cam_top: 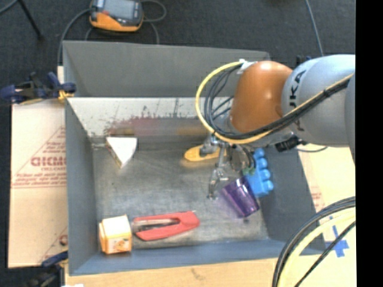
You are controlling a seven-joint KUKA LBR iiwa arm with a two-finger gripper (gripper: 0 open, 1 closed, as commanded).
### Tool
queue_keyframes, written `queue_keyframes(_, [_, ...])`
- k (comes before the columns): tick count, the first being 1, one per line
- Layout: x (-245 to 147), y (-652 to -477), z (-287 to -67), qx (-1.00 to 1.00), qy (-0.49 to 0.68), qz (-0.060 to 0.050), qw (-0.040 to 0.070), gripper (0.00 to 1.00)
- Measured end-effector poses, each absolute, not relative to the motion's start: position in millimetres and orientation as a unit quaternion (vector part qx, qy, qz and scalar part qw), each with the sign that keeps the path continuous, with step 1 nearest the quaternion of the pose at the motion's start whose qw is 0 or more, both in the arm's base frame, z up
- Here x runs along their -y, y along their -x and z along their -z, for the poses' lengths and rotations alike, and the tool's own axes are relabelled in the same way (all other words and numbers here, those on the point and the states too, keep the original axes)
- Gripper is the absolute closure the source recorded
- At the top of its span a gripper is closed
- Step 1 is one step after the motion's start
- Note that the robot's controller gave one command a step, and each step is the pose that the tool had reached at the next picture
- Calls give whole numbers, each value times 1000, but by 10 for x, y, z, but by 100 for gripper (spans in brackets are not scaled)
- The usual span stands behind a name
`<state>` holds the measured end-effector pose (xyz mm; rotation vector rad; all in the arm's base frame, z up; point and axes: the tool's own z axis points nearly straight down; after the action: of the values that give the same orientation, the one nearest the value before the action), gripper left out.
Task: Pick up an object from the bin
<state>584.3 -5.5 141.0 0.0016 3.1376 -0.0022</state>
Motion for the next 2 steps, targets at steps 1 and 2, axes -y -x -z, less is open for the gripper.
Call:
queue_keyframes(1, [55,-5843,-1410,-1000,0,1,2,0])
queue_keyframes(2, [-58,-5562,-1317,-999,42,1,3,0])
